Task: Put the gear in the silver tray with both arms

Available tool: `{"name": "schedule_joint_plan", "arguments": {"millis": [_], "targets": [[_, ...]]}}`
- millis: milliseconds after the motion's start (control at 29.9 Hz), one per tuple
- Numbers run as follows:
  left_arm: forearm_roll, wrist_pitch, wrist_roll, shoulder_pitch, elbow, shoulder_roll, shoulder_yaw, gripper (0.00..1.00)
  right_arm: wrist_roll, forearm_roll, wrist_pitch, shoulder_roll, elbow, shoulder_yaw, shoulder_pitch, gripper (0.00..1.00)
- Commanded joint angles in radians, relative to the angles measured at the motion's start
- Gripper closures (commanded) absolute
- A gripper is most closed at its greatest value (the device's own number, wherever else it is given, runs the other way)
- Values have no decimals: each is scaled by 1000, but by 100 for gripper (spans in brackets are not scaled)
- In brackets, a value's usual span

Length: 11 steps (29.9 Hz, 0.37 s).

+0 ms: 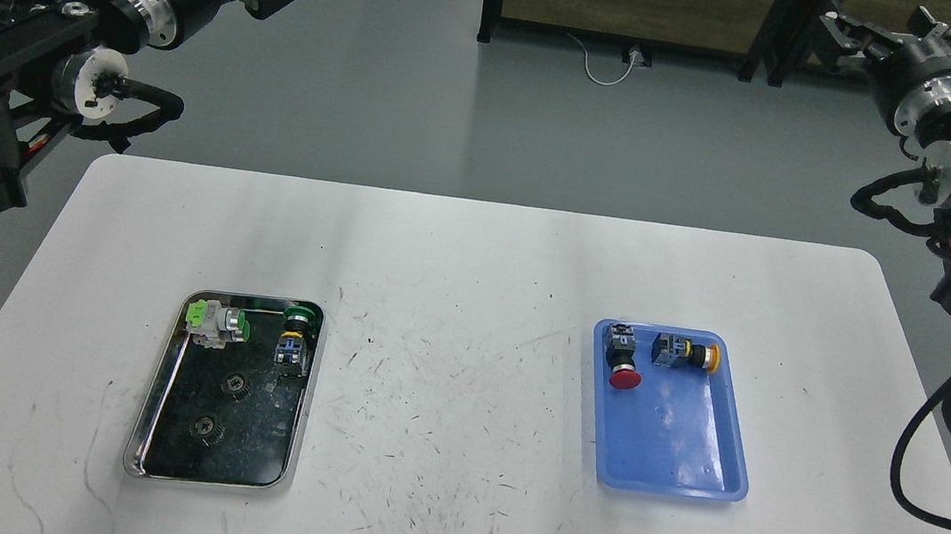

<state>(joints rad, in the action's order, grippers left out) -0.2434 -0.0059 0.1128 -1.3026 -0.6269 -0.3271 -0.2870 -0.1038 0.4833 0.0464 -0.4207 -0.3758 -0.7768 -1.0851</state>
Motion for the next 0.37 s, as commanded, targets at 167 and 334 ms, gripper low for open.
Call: {"name": "schedule_joint_plan", "arguments": {"millis": [167,334], "targets": [[4,47,4,16,-5,-7,-9,2,-5,0,18,-30,-31,-1,7,0],[4,69,1,26,-10,-6,-52,2,-4,0,20,-107,-146,-4,20,0]]}}
